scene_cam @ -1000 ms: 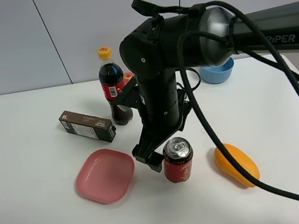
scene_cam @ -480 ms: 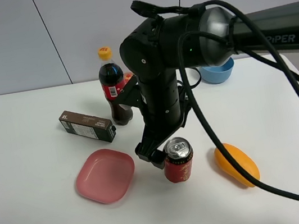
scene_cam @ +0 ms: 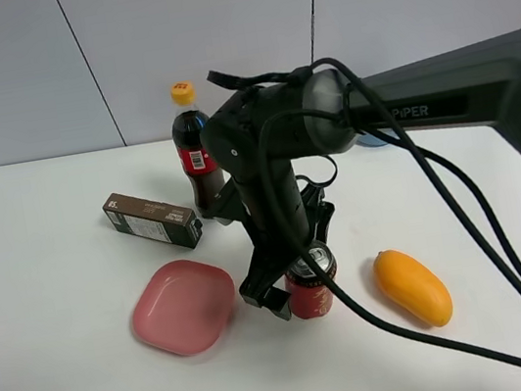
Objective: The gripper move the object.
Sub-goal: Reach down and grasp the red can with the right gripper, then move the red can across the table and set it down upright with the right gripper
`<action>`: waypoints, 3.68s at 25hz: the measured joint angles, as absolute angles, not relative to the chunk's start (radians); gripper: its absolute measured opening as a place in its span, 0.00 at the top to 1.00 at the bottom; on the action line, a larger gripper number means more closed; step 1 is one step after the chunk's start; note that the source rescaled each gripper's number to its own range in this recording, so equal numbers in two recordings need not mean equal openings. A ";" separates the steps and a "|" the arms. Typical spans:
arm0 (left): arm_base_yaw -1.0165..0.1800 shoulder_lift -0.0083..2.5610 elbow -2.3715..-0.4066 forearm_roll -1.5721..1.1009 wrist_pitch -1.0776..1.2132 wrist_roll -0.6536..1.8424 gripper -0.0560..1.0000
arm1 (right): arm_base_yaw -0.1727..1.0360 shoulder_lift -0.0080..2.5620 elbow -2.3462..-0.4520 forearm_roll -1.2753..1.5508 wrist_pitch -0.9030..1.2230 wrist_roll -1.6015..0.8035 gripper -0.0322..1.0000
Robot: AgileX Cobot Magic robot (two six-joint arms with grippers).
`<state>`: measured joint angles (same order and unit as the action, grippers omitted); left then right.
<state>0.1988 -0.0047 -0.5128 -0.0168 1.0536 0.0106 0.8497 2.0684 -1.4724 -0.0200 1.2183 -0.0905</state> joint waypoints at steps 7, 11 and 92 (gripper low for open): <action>0.199 -0.005 -0.513 -0.017 1.054 0.011 0.00 | 0.850 2.091 -1.472 -0.021 1.218 -0.090 0.00; 0.199 -0.005 -0.513 -0.017 1.054 0.011 0.00 | 0.850 2.089 -1.472 -0.021 1.218 -0.090 0.00; 0.199 -0.005 -0.513 -0.017 1.054 0.011 0.00 | 0.846 1.719 -1.316 -0.127 1.215 0.124 0.96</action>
<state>0.1988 -0.0047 -0.5128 -0.0168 1.0536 0.0106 0.8463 1.7190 -1.3161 -0.1266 1.2151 0.1243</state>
